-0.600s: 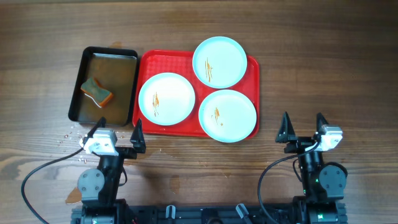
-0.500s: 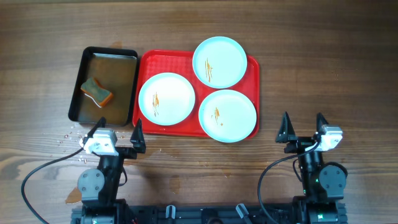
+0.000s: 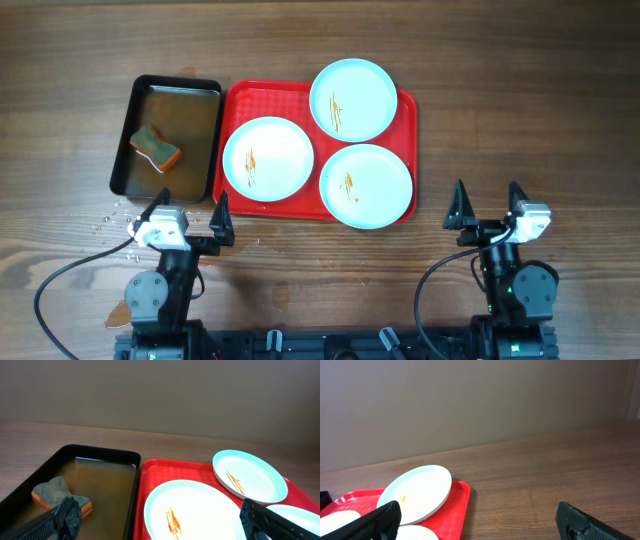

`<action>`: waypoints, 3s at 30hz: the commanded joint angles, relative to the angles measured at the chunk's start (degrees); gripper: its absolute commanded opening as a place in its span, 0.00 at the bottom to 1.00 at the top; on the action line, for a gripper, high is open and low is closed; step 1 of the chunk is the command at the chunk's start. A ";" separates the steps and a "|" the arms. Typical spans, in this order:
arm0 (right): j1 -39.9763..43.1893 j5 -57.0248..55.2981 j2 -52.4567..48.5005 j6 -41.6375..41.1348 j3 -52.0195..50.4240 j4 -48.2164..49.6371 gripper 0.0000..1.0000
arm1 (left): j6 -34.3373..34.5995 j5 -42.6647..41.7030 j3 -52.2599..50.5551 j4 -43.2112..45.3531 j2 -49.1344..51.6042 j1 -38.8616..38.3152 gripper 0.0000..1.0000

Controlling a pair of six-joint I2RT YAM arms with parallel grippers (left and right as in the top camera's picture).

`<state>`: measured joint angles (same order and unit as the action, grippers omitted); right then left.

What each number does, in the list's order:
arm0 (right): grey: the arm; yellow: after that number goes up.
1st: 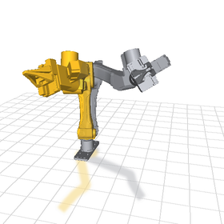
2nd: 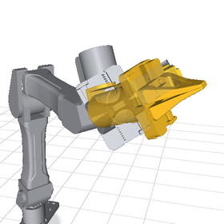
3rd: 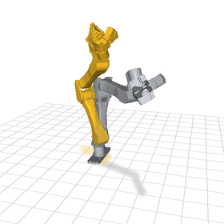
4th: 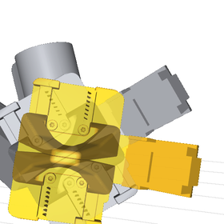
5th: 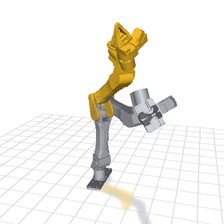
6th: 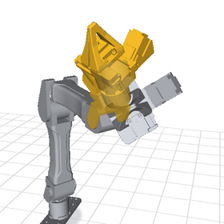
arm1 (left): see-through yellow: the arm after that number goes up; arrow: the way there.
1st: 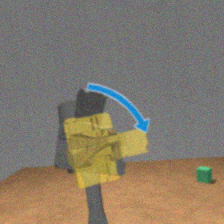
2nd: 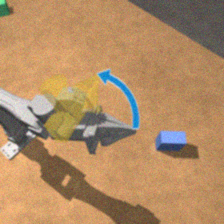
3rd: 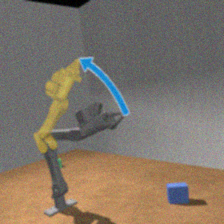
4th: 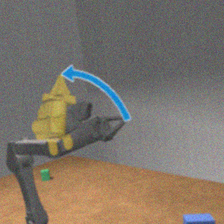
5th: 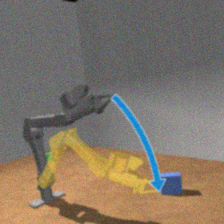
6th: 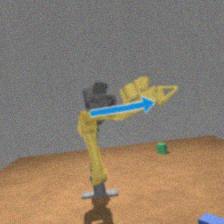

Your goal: Clean dirty plates on tray and stack at the side

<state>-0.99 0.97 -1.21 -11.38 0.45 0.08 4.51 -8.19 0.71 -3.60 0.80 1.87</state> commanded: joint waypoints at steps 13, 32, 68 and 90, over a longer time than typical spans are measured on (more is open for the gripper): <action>-0.33 -1.01 0.42 0.85 -0.13 0.33 1.00 | -1.31 0.74 -0.39 -0.09 -0.31 -0.26 1.00; -0.33 -1.01 0.42 0.85 -0.15 0.33 1.00 | -1.31 0.74 -0.37 -0.09 -0.31 -0.26 1.00; -0.33 25.42 -37.18 -2.14 34.10 5.81 1.00 | 3.21 -2.27 35.23 -16.20 25.88 -0.26 1.00; -17.73 32.22 -87.93 2.60 80.35 -36.39 1.00 | 4.90 -10.40 74.97 -52.87 76.32 3.91 1.00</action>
<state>-15.40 34.37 -84.77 -10.13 78.61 -35.38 8.69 -15.49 74.32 -56.88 74.28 4.78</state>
